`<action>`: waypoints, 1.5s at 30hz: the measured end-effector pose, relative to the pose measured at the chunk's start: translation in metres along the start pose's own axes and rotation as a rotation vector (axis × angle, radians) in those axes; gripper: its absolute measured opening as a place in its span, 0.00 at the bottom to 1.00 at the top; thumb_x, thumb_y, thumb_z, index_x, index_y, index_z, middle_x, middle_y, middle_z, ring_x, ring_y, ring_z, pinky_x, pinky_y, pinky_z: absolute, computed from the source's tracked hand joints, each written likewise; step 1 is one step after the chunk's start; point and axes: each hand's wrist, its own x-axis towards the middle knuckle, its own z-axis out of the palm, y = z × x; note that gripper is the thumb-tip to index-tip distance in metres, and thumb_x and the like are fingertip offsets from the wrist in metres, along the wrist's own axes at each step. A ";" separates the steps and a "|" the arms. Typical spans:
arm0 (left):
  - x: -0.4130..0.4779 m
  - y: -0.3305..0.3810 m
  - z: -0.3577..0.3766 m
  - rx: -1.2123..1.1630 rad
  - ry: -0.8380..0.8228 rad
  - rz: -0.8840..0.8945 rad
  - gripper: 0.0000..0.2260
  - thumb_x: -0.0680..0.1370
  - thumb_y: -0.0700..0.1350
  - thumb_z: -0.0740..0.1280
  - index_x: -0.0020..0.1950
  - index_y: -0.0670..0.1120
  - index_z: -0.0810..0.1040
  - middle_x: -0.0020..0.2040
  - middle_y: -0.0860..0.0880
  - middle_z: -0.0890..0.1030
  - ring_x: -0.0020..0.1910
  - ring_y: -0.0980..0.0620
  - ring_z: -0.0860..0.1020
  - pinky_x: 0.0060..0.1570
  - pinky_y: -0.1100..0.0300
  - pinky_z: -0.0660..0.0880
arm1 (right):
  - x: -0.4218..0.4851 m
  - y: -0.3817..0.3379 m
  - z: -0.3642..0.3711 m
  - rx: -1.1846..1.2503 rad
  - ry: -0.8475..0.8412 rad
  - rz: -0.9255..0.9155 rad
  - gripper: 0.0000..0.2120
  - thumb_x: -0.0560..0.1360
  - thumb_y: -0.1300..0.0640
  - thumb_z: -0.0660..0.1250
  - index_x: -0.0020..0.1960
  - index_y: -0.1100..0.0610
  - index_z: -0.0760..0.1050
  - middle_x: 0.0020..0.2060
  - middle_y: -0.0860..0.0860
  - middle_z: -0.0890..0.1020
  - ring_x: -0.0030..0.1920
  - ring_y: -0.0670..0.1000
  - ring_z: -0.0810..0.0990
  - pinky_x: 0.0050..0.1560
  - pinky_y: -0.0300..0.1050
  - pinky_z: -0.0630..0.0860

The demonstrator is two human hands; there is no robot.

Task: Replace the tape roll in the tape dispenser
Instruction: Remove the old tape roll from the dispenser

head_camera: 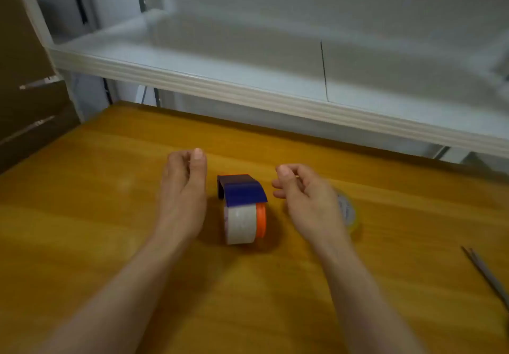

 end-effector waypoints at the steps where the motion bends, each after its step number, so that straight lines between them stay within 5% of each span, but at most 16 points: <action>1: -0.001 0.000 0.001 0.010 -0.016 -0.039 0.22 0.80 0.68 0.47 0.61 0.55 0.68 0.57 0.52 0.77 0.60 0.49 0.74 0.63 0.43 0.71 | -0.001 -0.002 0.000 0.026 -0.008 0.025 0.08 0.82 0.40 0.58 0.51 0.40 0.75 0.46 0.42 0.85 0.47 0.43 0.84 0.48 0.48 0.82; 4: -0.004 0.004 0.004 0.114 -0.100 -0.103 0.22 0.79 0.69 0.45 0.60 0.55 0.65 0.51 0.51 0.79 0.55 0.44 0.77 0.64 0.38 0.71 | -0.005 -0.006 0.004 -0.032 -0.039 0.040 0.11 0.82 0.40 0.58 0.57 0.43 0.75 0.46 0.43 0.84 0.47 0.42 0.83 0.47 0.45 0.80; 8: -0.011 0.009 0.007 0.146 -0.141 -0.076 0.24 0.80 0.68 0.44 0.64 0.53 0.64 0.44 0.49 0.80 0.42 0.50 0.78 0.41 0.52 0.74 | -0.007 -0.007 0.007 0.003 -0.055 0.073 0.17 0.81 0.39 0.58 0.61 0.47 0.75 0.45 0.45 0.84 0.45 0.42 0.83 0.45 0.42 0.79; 11: -0.015 0.011 0.008 0.173 -0.146 -0.058 0.25 0.79 0.68 0.44 0.64 0.54 0.64 0.44 0.50 0.80 0.42 0.52 0.78 0.38 0.55 0.71 | -0.006 -0.006 0.005 0.082 -0.053 0.098 0.16 0.81 0.40 0.59 0.61 0.48 0.75 0.43 0.46 0.85 0.42 0.42 0.84 0.45 0.43 0.80; 16: -0.019 0.012 0.009 0.086 -0.233 -0.050 0.26 0.79 0.67 0.57 0.71 0.54 0.62 0.57 0.49 0.78 0.56 0.46 0.79 0.57 0.46 0.77 | -0.007 -0.004 0.013 0.232 -0.109 0.180 0.14 0.80 0.40 0.64 0.58 0.47 0.77 0.46 0.49 0.86 0.48 0.50 0.86 0.53 0.53 0.83; 22: -0.021 0.012 0.013 -0.112 -0.281 -0.004 0.27 0.78 0.45 0.71 0.72 0.53 0.61 0.50 0.48 0.81 0.49 0.52 0.82 0.42 0.59 0.75 | -0.015 -0.015 0.009 0.377 -0.151 0.194 0.08 0.80 0.56 0.69 0.59 0.50 0.75 0.48 0.53 0.87 0.43 0.47 0.85 0.37 0.37 0.78; 26: -0.027 0.012 0.014 -0.151 -0.283 0.191 0.31 0.77 0.36 0.71 0.72 0.54 0.60 0.46 0.53 0.82 0.54 0.56 0.81 0.55 0.60 0.77 | -0.028 -0.012 0.010 0.486 -0.105 0.191 0.10 0.81 0.58 0.67 0.60 0.51 0.72 0.49 0.52 0.87 0.46 0.49 0.86 0.42 0.42 0.78; 30: -0.027 0.006 0.017 0.136 -0.159 0.537 0.35 0.72 0.38 0.73 0.73 0.56 0.61 0.47 0.53 0.80 0.51 0.51 0.80 0.60 0.47 0.73 | -0.032 -0.011 0.014 0.635 -0.118 0.211 0.13 0.81 0.57 0.67 0.65 0.53 0.73 0.52 0.54 0.87 0.53 0.52 0.86 0.52 0.49 0.81; 33: -0.027 0.005 0.017 0.251 -0.059 0.664 0.36 0.71 0.36 0.74 0.74 0.53 0.62 0.47 0.56 0.79 0.51 0.53 0.79 0.60 0.56 0.64 | -0.032 -0.014 0.017 0.704 -0.152 0.160 0.21 0.77 0.49 0.71 0.67 0.53 0.72 0.57 0.55 0.85 0.57 0.54 0.85 0.59 0.55 0.81; 37: -0.029 0.003 0.020 0.267 -0.049 0.690 0.34 0.71 0.38 0.76 0.73 0.50 0.63 0.47 0.56 0.80 0.52 0.54 0.79 0.60 0.62 0.59 | -0.031 -0.014 0.012 0.696 -0.108 0.091 0.20 0.76 0.54 0.74 0.65 0.55 0.74 0.57 0.57 0.84 0.55 0.54 0.86 0.61 0.53 0.81; 41: -0.032 0.007 0.020 0.264 -0.091 0.671 0.37 0.73 0.41 0.77 0.72 0.57 0.58 0.48 0.59 0.78 0.52 0.59 0.76 0.63 0.61 0.57 | -0.031 -0.011 0.007 0.649 -0.064 0.079 0.19 0.75 0.54 0.74 0.64 0.55 0.76 0.56 0.56 0.85 0.53 0.53 0.87 0.58 0.53 0.82; 45: -0.033 0.006 0.019 0.312 -0.150 0.699 0.39 0.72 0.41 0.76 0.75 0.57 0.56 0.55 0.56 0.81 0.59 0.54 0.75 0.64 0.57 0.58 | -0.027 -0.010 0.000 0.642 0.005 0.098 0.18 0.75 0.53 0.74 0.63 0.55 0.77 0.52 0.55 0.86 0.50 0.52 0.87 0.52 0.48 0.83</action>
